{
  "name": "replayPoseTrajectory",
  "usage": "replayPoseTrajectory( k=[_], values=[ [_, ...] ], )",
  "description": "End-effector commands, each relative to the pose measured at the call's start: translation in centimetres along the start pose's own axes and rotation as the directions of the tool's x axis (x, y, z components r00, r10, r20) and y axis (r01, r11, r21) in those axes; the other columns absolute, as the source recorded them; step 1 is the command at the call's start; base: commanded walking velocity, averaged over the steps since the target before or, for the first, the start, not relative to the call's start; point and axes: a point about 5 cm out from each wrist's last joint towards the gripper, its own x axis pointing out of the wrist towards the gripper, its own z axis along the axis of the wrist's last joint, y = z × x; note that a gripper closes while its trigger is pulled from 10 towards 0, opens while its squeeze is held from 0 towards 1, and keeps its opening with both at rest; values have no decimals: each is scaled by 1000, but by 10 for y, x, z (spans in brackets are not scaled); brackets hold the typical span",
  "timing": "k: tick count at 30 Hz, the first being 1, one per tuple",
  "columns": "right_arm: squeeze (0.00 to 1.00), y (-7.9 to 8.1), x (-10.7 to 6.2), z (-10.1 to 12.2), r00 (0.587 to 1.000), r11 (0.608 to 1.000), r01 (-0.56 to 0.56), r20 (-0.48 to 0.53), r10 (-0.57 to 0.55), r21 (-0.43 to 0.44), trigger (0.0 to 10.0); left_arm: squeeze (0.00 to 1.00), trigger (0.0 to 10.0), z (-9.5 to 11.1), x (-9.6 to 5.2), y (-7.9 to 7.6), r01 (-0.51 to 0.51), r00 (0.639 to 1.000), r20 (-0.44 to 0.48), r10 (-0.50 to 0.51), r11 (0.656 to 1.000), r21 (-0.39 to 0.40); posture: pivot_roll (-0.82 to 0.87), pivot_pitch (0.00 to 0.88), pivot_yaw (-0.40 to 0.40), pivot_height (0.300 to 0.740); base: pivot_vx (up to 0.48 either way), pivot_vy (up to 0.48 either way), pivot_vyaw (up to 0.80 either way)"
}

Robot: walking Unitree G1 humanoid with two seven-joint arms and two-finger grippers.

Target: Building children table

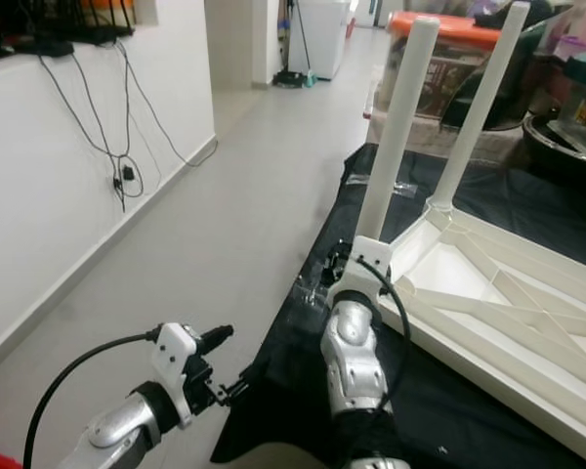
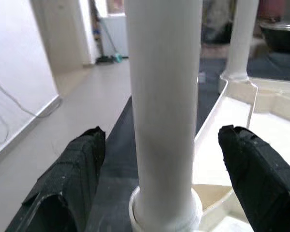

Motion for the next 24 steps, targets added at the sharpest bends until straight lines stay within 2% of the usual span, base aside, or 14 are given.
replayPoseTrajectory(
  k=[1,2,6,9,11,15,19,24],
  values=[
    [0,2,-5,3,998,998,-51,37,52,-20,10000,0,10000,-3,0,0,-1,1000,-26,1,1000,11,54,0,-47,740,0,0,0],
    [0,2,-13,1,993,994,-101,52,103,-34,10000,0,10000,-4,0,0,-4,999,-31,5,1000,20,52,0,-46,740,0,0,0],
    [0,1,-26,-2,986,987,-154,57,156,-38,10000,0,10000,-4,0,1,-7,999,-41,8,1000,30,50,0,-43,740,0,0,0],
    [0,2,-29,-4,985,986,-164,48,166,-38,10000,0,10000,-5,0,1,-9,999,-43,11,999,34,48,0,-41,740,0,0,-800],
    [0,5,-37,-13,983,982,-182,11,183,-46,10000,0,10000,-4,1,4,-64,996,-58,69,995,83,39,0,-31,740,0,0,-800],
    [0,7,-42,-18,980,979,-200,-10,200,-50,10000,0,10000,-4,1,6,-105,991,-68,114,986,129,43,0,-37,740,0,0,-791],
    [0,7,-45,-19,976,974,-218,-12,218,-58,10000,0,10000,-5,0,9,-137,987,-67,147,981,141,41,0,-38,740,0,0,-781],
    [0,9,-47,-22,971,968,-240,-30,239,-73,10000,0,10000,-5,0,9,-134,987,-66,146,978,158,44,0,-42,740,0,-62,0]
  ],
)
